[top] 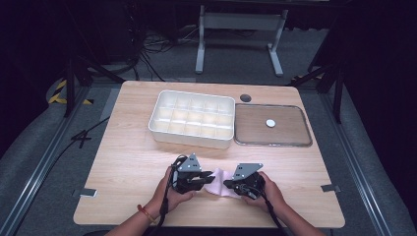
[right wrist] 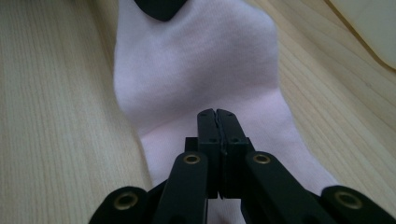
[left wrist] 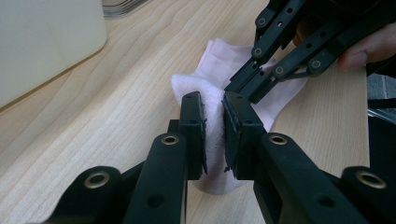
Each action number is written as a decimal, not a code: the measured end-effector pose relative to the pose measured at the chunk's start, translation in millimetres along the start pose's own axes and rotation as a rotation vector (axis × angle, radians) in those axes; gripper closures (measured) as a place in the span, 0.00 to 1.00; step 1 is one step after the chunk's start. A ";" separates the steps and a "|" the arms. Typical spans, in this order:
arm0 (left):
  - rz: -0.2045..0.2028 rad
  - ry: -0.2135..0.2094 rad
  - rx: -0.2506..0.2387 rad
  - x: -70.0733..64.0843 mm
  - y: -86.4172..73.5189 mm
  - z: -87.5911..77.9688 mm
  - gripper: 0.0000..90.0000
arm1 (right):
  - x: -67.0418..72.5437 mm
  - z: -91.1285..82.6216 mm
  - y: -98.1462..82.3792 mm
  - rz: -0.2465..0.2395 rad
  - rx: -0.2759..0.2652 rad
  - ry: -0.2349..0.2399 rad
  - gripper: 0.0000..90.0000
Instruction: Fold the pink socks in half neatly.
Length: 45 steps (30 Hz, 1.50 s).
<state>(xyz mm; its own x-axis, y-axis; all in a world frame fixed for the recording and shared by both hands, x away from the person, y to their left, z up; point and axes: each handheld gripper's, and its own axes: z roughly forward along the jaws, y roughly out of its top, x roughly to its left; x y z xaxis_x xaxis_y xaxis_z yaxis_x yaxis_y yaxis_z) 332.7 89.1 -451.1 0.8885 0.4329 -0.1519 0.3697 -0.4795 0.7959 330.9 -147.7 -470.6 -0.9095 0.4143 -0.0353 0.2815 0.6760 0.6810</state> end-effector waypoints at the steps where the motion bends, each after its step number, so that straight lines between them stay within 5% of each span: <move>1: 0.001 0.004 -0.002 -0.6 0.6 0.2 0.87 | 0.4 0.9 1.4 -0.002 0.003 0.001 1.00; 7: 0.007 0.006 -0.004 -1.1 5.0 4.3 0.87 | 0.8 4.0 5.9 -0.013 0.014 -0.001 1.00; 12: 0.062 0.025 0.021 -4.8 11.7 6.7 0.87 | 0.4 5.3 9.0 -0.028 0.027 0.004 1.00; 17: 0.036 0.023 0.015 -0.3 9.9 3.3 0.87 | -0.3 5.5 9.8 -0.037 0.028 0.015 0.99; 33: 0.063 0.015 0.024 1.9 8.5 0.9 0.91 | 0.5 12.2 22.9 -0.054 0.051 0.020 0.99; 38: 0.044 0.031 0.013 3.9 7.4 -2.1 0.91 | 0.4 13.3 23.3 -0.046 0.026 0.020 0.99; 45: 0.040 0.050 0.038 5.7 2.5 -4.4 0.91 | -4.5 -4.5 19.1 -0.029 -0.005 0.009 0.99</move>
<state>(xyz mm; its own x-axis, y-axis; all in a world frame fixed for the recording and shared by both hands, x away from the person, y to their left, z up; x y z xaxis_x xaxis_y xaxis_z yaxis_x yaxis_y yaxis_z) 337.5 93.7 -447.4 0.8884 0.4501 -0.0903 0.3453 -0.5254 0.7776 339.0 -139.4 -454.2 -0.9200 0.3889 -0.0489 0.2530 0.6846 0.6836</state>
